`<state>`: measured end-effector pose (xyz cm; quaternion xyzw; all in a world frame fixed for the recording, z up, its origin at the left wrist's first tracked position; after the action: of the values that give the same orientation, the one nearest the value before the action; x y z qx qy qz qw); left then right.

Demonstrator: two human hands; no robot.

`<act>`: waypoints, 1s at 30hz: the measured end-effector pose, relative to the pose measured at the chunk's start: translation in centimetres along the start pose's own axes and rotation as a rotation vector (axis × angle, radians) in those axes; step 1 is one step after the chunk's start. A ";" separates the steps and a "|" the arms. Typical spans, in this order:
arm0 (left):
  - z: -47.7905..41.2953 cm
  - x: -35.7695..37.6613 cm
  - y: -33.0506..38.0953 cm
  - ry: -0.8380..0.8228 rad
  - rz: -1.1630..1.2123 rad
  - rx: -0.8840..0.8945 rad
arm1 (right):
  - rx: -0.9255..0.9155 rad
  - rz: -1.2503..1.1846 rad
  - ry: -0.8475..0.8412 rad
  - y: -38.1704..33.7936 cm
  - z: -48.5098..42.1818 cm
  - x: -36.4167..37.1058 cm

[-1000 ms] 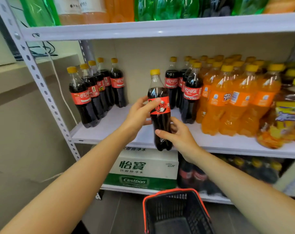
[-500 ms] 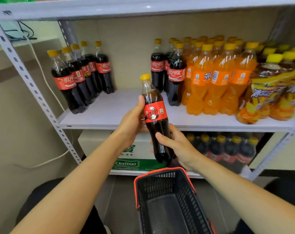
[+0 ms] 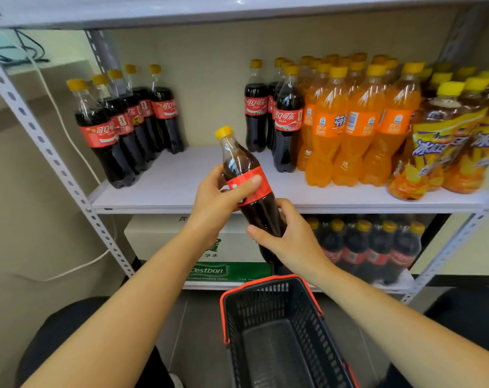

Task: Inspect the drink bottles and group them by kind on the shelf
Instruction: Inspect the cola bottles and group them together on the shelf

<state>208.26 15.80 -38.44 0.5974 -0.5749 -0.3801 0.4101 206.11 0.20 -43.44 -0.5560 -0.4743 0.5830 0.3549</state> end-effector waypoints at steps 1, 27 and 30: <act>0.0 -0.1 0.1 0.009 0.017 0.003 | -0.001 -0.003 -0.019 -0.1 -0.1 0.1; -0.7 0.7 0.2 -0.135 0.132 -0.024 | 0.129 -0.386 -0.105 0.6 -1.2 -0.9; -0.6 0.0 0.1 -0.077 0.152 -0.008 | 0.085 -0.319 -0.084 0.4 -1.0 -0.9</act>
<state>208.80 15.88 -38.15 0.5354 -0.6324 -0.3729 0.4177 207.28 -0.61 -43.49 -0.4333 -0.5458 0.5616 0.4460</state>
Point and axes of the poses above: each hand's wrist, its own z-axis away from the middle knuckle, its own x-axis out of the palm, y = z × x, the point moved 7 cm from there along -z, towards the middle knuckle, and after that the axes turned 11 degrees about x, right-handed, at the moved point
